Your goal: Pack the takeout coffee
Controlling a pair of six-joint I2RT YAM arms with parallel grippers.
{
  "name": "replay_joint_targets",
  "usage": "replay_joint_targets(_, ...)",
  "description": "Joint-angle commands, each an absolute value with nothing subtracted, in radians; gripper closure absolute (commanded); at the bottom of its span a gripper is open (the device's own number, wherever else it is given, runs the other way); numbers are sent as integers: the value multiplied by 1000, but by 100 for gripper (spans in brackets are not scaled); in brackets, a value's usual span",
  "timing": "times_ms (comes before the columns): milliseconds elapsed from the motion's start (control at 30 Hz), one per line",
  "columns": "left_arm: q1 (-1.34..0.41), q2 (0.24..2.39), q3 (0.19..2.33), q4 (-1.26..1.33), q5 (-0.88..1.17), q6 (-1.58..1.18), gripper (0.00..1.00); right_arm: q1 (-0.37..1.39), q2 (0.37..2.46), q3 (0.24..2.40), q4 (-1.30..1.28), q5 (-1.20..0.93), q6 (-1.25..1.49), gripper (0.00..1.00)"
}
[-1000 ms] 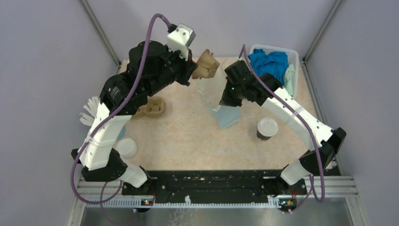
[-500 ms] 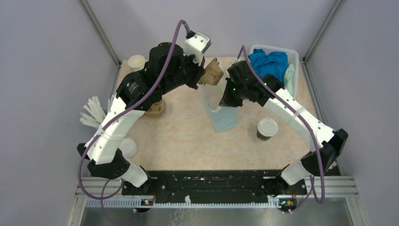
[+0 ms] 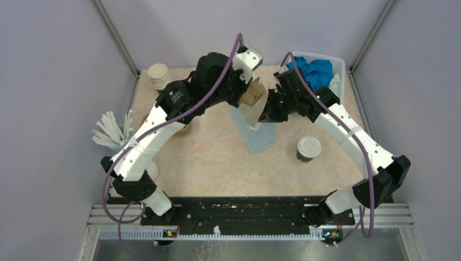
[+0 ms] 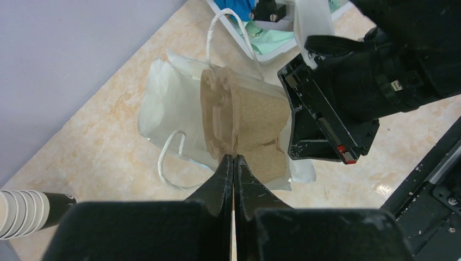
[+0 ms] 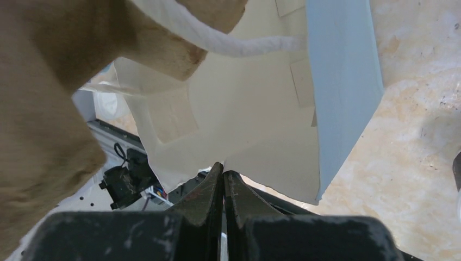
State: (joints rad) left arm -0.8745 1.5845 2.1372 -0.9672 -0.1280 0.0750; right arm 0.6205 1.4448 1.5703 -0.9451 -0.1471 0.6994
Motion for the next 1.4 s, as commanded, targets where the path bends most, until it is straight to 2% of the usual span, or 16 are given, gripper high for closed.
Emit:
replay_joint_targets(0,-908,1621,2139,-931,-182,144,100,568,1424,1582,-937,-232,608,100)
replay_joint_targets(400,-966,1744,2177,-951,-396,203,100,496,1471,1634,-1006,-304,513,100)
replay_joint_targets(667,-966,1776,2168,-934,-427,236,100,485,1477,1615,-983,-335,508,100)
replay_joint_targets(867,-966,1806,2180,-933,-367,250,100,477,1469,1596,-972,-342,506,100)
replay_joint_targets(967,-969,1810,2223,-995,-349,174,49,474,1463,1576,-959,-353,515,100)
replay_joint_targets(1033,-969,1781,2268,-1043,-336,92,26,474,1456,1568,-959,-363,524,97)
replay_joint_targets(1133,-969,1728,2319,-1097,-263,-51,18,474,1430,1561,-957,-380,545,78)
replay_joint_targets(1200,-967,1677,2300,-1121,-262,-161,13,474,1407,1563,-963,-379,552,70)
replay_joint_targets(1300,-913,1606,2238,-1174,-272,-366,2,474,1376,1586,-999,-348,527,56)
replay_joint_targets(1367,-829,1568,2191,-1222,-224,-472,2,474,1364,1609,-1027,-323,500,47)
